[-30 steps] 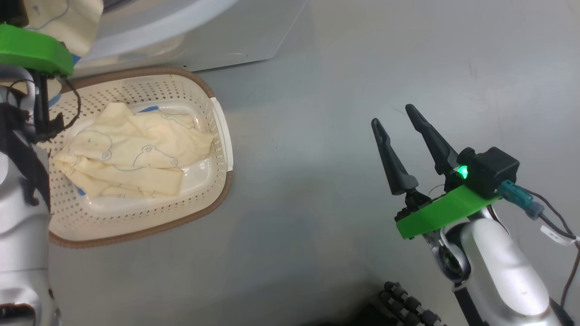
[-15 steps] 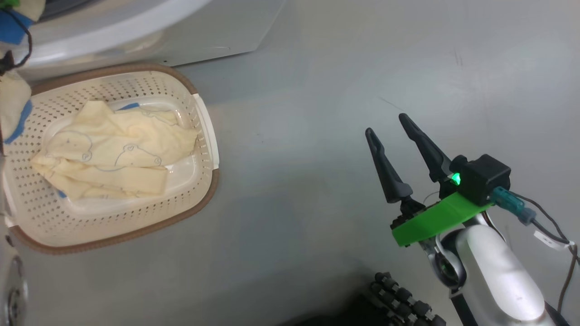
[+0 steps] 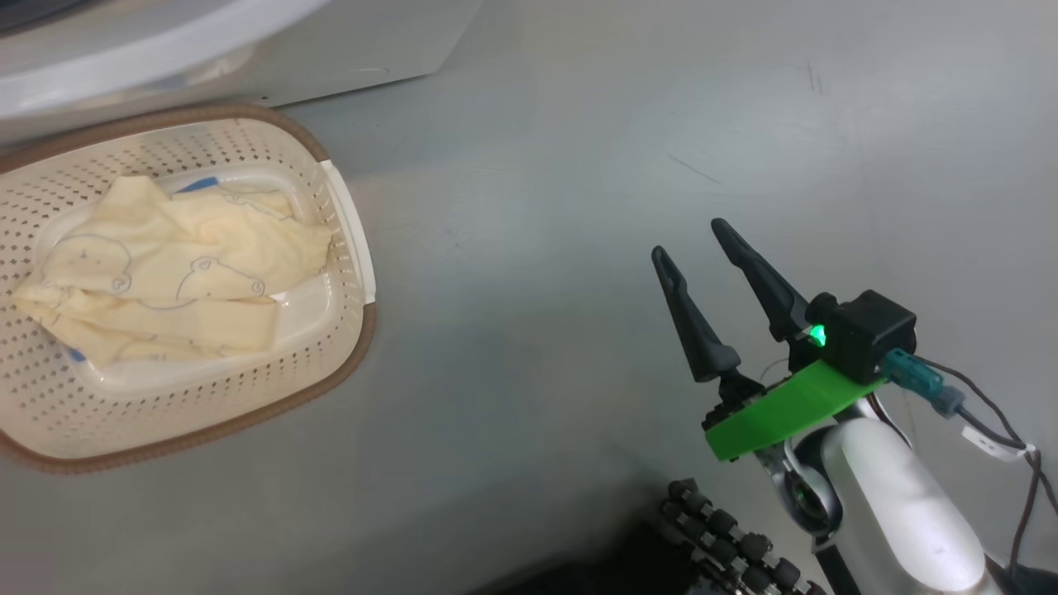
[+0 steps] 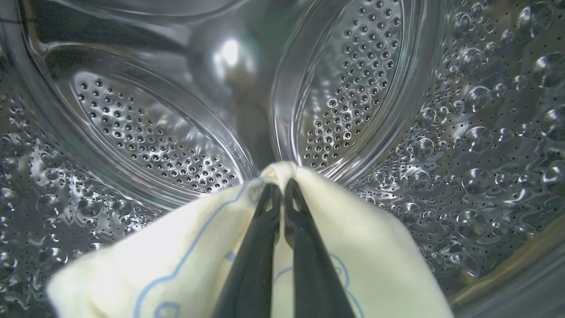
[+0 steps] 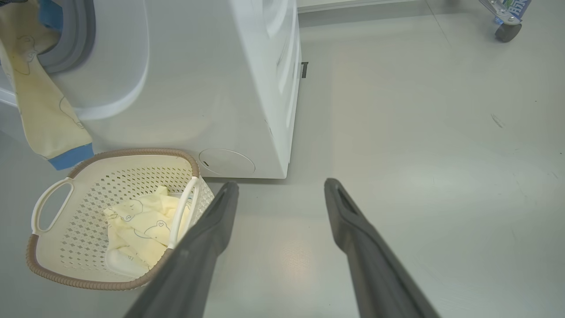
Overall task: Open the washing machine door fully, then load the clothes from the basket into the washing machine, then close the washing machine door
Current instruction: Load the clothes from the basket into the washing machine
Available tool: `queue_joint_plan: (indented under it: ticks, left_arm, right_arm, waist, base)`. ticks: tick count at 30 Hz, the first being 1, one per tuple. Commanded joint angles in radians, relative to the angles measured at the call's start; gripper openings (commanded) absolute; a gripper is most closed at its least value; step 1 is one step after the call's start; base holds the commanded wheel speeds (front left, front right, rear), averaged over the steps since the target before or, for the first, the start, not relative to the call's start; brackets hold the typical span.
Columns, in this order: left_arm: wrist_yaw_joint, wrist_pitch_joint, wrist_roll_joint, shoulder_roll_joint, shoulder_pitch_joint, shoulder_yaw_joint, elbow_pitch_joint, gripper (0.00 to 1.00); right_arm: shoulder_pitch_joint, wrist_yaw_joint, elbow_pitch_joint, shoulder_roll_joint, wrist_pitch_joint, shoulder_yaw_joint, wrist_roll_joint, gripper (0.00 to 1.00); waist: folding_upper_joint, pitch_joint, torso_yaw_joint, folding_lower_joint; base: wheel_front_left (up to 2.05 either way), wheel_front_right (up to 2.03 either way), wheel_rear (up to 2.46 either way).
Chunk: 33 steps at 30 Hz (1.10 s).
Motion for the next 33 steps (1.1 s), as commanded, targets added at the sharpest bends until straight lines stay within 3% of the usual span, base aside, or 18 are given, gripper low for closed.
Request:
queue_joint_plan:
  ticks: [1, 17, 27, 29, 30, 31, 32, 33]
  left_arm:
    - [0.006, -0.009, 0.012, 0.043, -0.046, -0.004, -0.023, 0.0]
    - [0.018, -0.066, -0.033, 0.049, -0.128, -0.001, -0.026, 0.0]
    - [0.017, -0.015, -0.019, 0.053, -0.141, -0.042, 0.128, 0.0]
    - [0.018, 0.004, -0.017, 0.051, -0.15, -0.05, 0.156, 0.19]
    - [0.019, 0.017, -0.019, 0.05, -0.153, -0.051, 0.17, 0.36]
    - [0.022, 0.027, -0.019, 0.049, -0.157, -0.053, 0.183, 0.46]
    - [0.025, 0.042, -0.021, 0.048, -0.159, -0.053, 0.198, 0.68]
    - [0.027, 0.055, -0.023, 0.046, -0.162, -0.054, 0.21, 1.0]
  right_arm:
    - [0.043, 0.004, -0.024, -0.001, -0.007, 0.021, 0.01, 1.0]
    - [0.042, 0.004, -0.032, -0.001, -0.007, 0.034, 0.026, 1.0]
    - [0.045, 0.004, -0.021, -0.001, -0.007, 0.037, 0.032, 1.0]
    - [0.048, 0.004, -0.02, -0.001, -0.007, 0.037, 0.032, 1.0]
    - [0.049, 0.004, -0.02, -0.001, -0.007, 0.037, 0.032, 1.0]
    - [0.049, 0.004, -0.02, -0.001, -0.007, 0.037, 0.032, 1.0]
    - [0.05, 0.004, -0.02, -0.001, -0.007, 0.037, 0.033, 1.0]
    - [0.05, 0.004, -0.02, -0.001, -0.007, 0.036, 0.033, 1.0]
  waist:
    - [0.0, 0.001, -0.002, -0.0001]
    - [0.0, 0.024, -0.025, -0.0001]
    - [0.0, 0.004, -0.024, -0.0001]
    - [0.0, -0.004, -0.023, -0.0001]
    - [0.0, -0.007, -0.022, -0.0001]
    - [0.0, -0.01, -0.022, -0.0001]
    - [0.0, -0.013, -0.02, -0.0001]
    - [0.0, -0.015, -0.019, -0.0001]
  base:
    - [0.0, 0.0, 0.0]
    - [0.0, 0.0, 0.0]
    - [0.0, 0.0, 0.0]
    - [0.0, 0.0, 0.0]
    - [0.0, 0.0, 0.0]
    - [0.0, 0.0, 0.0]
    - [0.0, 0.0, 0.0]
    - [0.0, 0.0, 0.0]
